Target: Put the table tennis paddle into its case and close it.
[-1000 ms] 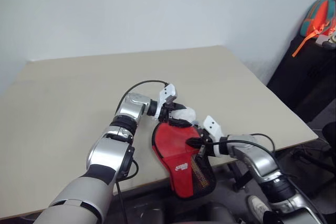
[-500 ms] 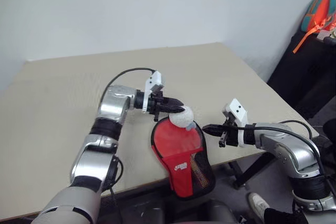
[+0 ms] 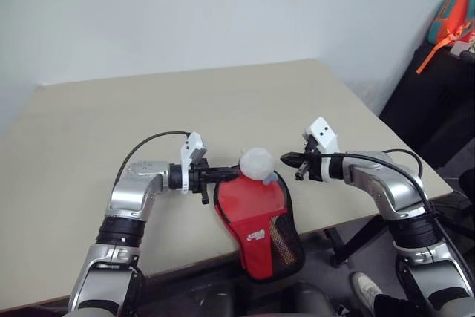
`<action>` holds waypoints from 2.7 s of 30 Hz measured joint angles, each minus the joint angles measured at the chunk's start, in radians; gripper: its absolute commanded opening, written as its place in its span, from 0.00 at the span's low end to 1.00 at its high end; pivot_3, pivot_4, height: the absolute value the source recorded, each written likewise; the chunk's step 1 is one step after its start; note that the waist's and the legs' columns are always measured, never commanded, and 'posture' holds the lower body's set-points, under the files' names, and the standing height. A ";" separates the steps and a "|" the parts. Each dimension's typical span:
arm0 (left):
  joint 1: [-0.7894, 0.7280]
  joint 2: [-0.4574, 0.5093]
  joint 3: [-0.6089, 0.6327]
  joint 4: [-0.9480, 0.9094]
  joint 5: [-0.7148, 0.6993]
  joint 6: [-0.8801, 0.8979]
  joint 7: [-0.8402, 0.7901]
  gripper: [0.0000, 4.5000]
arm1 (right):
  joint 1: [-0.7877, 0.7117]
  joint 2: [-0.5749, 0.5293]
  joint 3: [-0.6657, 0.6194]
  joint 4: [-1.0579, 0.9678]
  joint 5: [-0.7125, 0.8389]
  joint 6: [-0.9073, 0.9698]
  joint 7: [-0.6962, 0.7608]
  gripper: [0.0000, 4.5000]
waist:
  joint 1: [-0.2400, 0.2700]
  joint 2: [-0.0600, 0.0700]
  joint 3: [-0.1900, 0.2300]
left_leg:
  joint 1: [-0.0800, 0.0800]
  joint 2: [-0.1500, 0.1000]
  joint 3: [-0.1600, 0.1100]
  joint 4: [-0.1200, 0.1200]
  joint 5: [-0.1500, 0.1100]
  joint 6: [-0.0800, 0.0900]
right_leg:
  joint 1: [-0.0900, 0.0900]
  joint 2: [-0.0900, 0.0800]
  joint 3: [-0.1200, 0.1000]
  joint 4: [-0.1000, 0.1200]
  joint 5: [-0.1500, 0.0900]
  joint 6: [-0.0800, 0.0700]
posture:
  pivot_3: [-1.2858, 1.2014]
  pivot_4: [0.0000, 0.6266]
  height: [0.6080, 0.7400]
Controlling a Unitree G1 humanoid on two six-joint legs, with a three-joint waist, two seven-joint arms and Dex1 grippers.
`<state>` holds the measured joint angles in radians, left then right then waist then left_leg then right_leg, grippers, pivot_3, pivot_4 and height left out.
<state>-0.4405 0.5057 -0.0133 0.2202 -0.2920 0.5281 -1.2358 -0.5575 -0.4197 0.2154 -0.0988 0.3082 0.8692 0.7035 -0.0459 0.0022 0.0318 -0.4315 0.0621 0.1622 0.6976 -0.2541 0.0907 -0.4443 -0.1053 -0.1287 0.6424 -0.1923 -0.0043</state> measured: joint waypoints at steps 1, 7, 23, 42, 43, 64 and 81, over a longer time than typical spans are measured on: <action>0.012 0.005 0.003 -0.004 -0.002 0.001 0.011 0.00 | -0.006 0.009 0.010 0.017 -0.008 -0.007 -0.003 0.08 | 0.000 0.000 0.000 | 0.000 0.000 0.000 0.000 0.000 0.000 | 0.000 0.000 0.000 0.000 0.000 0.000 | 0.52 0.00 0.81; 0.071 0.020 0.005 -0.041 -0.036 0.001 0.038 0.00 | -0.034 0.042 0.040 0.055 -0.034 -0.022 -0.014 0.50 | -0.001 0.000 0.000 | 0.000 0.000 0.001 -0.001 0.000 -0.001 | -0.001 0.000 0.000 0.000 0.000 0.000 | 0.52 0.00 0.81; 0.108 0.048 0.003 -0.065 -0.067 -0.011 0.074 0.00 | -0.071 0.057 0.089 0.061 -0.037 -0.001 0.011 0.99 | -0.001 0.001 0.000 | 0.000 0.001 0.009 -0.006 0.001 -0.003 | -0.006 0.000 0.005 0.001 0.000 0.000 | 0.52 0.00 0.81; 0.110 0.038 -0.033 -0.087 -0.074 -0.020 0.086 0.00 | -0.138 0.171 0.124 0.338 -0.162 -0.192 -0.011 0.47 | -0.006 0.000 0.000 | 0.000 0.002 0.020 -0.012 0.003 -0.007 | -0.011 0.002 0.012 0.003 0.001 -0.001 | 0.52 0.00 0.81; 0.105 0.031 -0.044 -0.092 -0.074 -0.024 0.087 0.00 | -0.142 0.174 0.123 0.346 -0.164 -0.196 -0.011 0.39 | -0.006 0.000 0.000 | 0.000 0.002 0.020 -0.013 0.004 -0.007 | -0.011 0.002 0.012 0.003 0.001 -0.001 | 0.52 0.00 0.81; 0.066 -0.099 -0.200 0.043 0.085 -0.306 0.159 0.00 | -0.236 0.173 0.104 0.519 -0.203 -0.282 -0.004 0.00 | -0.005 0.000 0.000 | 0.001 0.002 0.021 -0.013 0.004 -0.007 | -0.011 0.002 0.012 0.003 0.002 0.000 | 0.52 0.00 0.81; 0.032 -0.097 -0.231 0.122 0.127 -0.395 0.133 0.00 | -0.289 0.090 0.104 0.586 -0.247 -0.358 0.052 0.00 | -0.005 0.004 -0.003 | 0.002 0.002 0.020 -0.012 0.004 -0.007 | -0.010 0.002 0.012 0.003 0.002 0.000 | 0.52 0.00 0.81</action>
<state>-0.4086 0.4083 -0.2438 0.3423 -0.1648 0.1327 -1.1026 -0.8465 -0.3298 0.3190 0.4871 0.0613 0.5113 0.7558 -0.0508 0.0058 0.0292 -0.4296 0.0641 0.1821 0.6852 -0.2501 0.0836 -0.4540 -0.1030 -0.1167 0.6457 -0.1904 -0.0040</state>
